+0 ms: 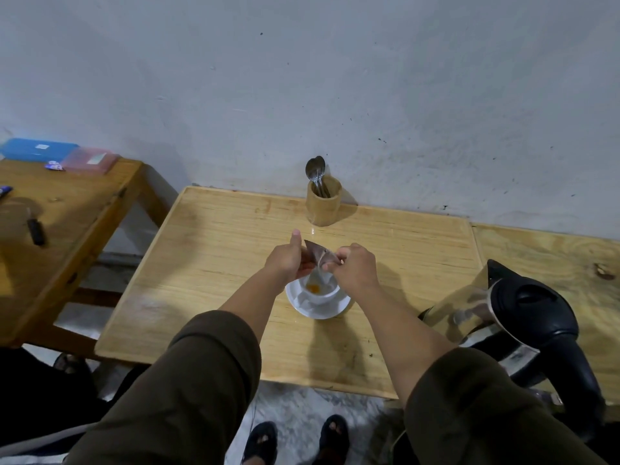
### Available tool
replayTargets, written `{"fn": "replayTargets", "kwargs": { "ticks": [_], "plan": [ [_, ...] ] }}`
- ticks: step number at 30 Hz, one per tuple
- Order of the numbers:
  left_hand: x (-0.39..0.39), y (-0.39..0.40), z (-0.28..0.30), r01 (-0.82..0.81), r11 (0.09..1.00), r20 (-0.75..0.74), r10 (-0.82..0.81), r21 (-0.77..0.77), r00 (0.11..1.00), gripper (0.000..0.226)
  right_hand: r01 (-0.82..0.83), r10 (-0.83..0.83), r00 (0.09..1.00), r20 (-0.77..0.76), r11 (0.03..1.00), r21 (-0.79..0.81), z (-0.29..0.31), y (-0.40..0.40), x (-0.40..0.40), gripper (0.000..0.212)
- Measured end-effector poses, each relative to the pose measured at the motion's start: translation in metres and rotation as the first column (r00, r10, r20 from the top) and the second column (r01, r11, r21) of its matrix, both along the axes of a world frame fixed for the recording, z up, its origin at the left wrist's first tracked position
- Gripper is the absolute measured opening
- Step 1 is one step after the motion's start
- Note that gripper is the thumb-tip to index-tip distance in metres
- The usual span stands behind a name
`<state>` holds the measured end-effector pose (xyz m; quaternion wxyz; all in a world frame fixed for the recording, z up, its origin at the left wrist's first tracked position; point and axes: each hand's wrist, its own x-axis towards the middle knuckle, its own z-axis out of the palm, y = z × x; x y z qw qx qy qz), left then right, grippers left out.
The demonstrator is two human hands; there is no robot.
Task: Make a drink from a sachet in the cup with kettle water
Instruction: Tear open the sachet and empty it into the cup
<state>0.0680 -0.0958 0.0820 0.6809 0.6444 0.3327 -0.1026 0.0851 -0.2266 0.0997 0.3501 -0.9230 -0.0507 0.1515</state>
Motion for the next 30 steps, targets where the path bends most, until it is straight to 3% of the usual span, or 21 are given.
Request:
{"fn": "replayTargets", "kwargs": {
  "ticks": [3, 5, 10, 14, 17, 22, 26, 28, 30],
  "plan": [
    [-0.002, -0.002, 0.003, 0.004, 0.999, 0.022, -0.003, -0.036, 1.000, 0.059, 0.000, 0.000, 1.000, 0.002, 1.000, -0.016, 0.000, 0.001, -0.002, 0.019],
    [-0.003, -0.002, 0.004, 0.005, 0.999, 0.021, -0.004, -0.045, 1.000, 0.056, 0.000, 0.000, 1.000, 0.017, 1.000, -0.015, 0.000, 0.001, -0.003, 0.019],
    [-0.003, 0.002, 0.005, -0.018, 0.998, 0.025, 0.020, -0.058, 0.999, 0.048, 0.048, -0.048, 0.999, -0.007, 0.999, 0.002, -0.005, -0.001, -0.005, 0.028],
    [-0.004, 0.003, 0.008, 0.005, 0.996, 0.037, -0.002, -0.086, 0.999, 0.050, -0.002, 0.003, 1.000, 0.020, 0.999, -0.035, -0.007, -0.001, -0.006, 0.048],
    [-0.005, 0.004, 0.010, 0.042, 0.997, 0.036, -0.040, -0.066, 0.999, 0.044, -0.029, 0.031, 0.999, 0.033, 0.998, -0.057, -0.007, 0.000, -0.007, 0.051],
    [-0.005, 0.003, 0.014, 0.044, 0.998, -0.003, -0.044, -0.037, 0.999, 0.030, -0.040, 0.040, 0.999, -0.002, 0.999, -0.020, -0.011, -0.001, -0.007, 0.017],
    [-0.010, 0.010, 0.017, 0.037, 0.994, -0.069, -0.045, -0.104, 0.997, 0.009, -0.026, 0.026, 1.000, 0.004, 0.999, 0.044, -0.007, -0.004, -0.007, 0.014],
    [-0.014, 0.015, 0.018, 0.057, 0.989, -0.091, -0.070, -0.137, 0.993, 0.003, 0.010, -0.012, 1.000, 0.015, 0.996, 0.085, -0.003, -0.007, -0.008, 0.025],
    [-0.018, 0.018, 0.017, 0.077, 0.982, -0.094, -0.094, -0.171, 0.991, 0.018, 0.050, -0.052, 0.998, 0.018, 0.994, 0.099, 0.001, -0.012, -0.011, 0.043]
  ]
}}
